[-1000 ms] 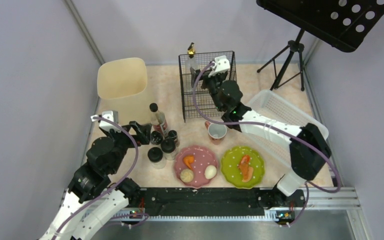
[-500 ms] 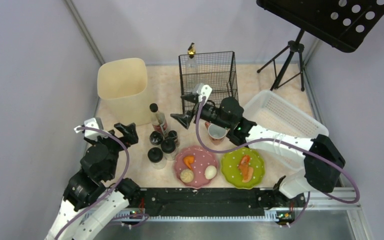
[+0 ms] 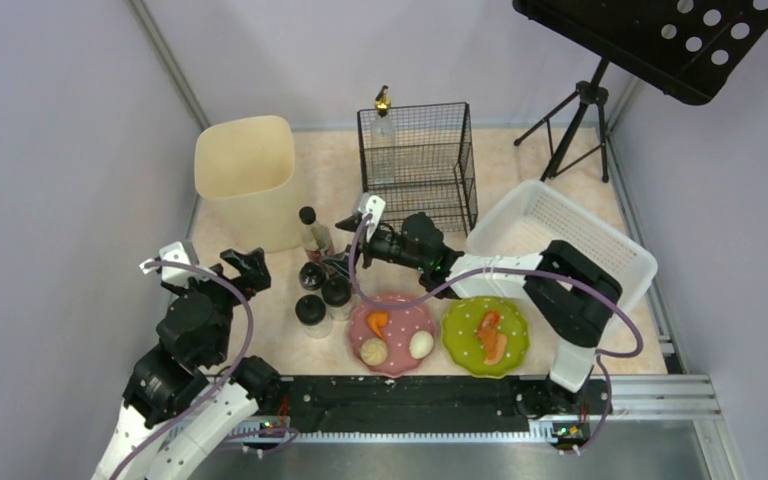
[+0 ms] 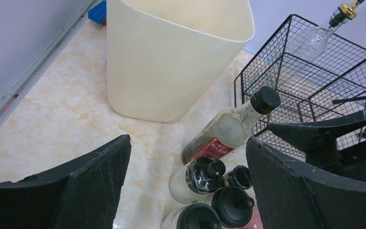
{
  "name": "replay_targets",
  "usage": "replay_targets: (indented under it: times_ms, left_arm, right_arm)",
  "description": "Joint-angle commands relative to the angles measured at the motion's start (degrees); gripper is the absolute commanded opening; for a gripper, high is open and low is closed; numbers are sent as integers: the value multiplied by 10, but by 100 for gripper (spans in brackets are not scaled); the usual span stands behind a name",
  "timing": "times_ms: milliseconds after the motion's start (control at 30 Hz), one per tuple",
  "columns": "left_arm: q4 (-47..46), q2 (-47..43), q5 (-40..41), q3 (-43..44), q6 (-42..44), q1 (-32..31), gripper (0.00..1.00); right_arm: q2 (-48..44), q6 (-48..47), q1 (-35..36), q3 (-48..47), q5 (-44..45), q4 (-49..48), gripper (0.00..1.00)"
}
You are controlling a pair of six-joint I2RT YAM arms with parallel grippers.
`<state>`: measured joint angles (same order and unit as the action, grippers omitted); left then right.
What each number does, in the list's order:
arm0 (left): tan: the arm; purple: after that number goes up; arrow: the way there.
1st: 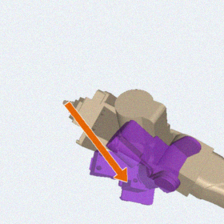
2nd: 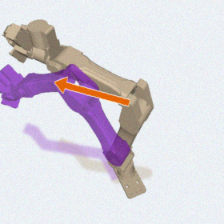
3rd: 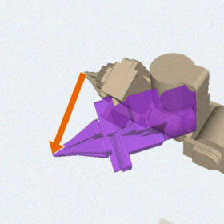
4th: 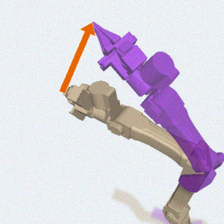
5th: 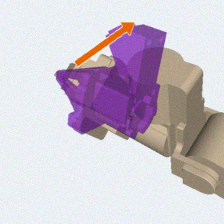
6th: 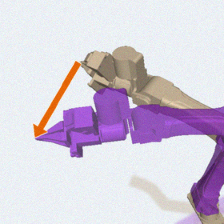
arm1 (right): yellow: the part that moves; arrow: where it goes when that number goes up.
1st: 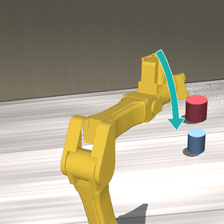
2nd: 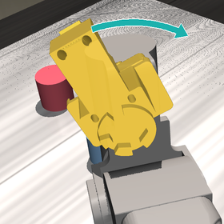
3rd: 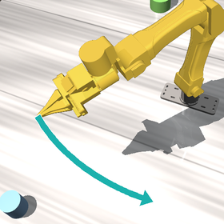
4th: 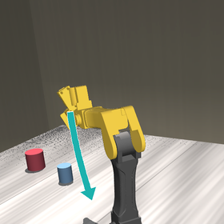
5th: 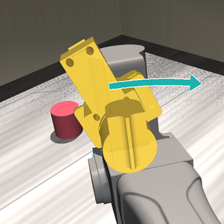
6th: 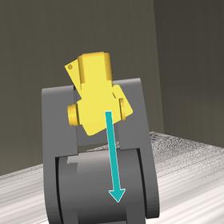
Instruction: Clear the kitchen counter
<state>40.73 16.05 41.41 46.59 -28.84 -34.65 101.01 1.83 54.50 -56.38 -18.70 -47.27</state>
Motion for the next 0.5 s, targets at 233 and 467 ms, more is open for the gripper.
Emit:
replay_targets:
  times_ms: [233, 467]
  left_arm:
    - [-23, -7, -22, 3, 0, 1, 95]
    - [-23, -10, -23, 3, 2, 1, 95]
  right_arm:
    - [66, 18, 15, -84, 14, -118, 83]
    - [102, 22, 19, -125, 18, -121, 82]
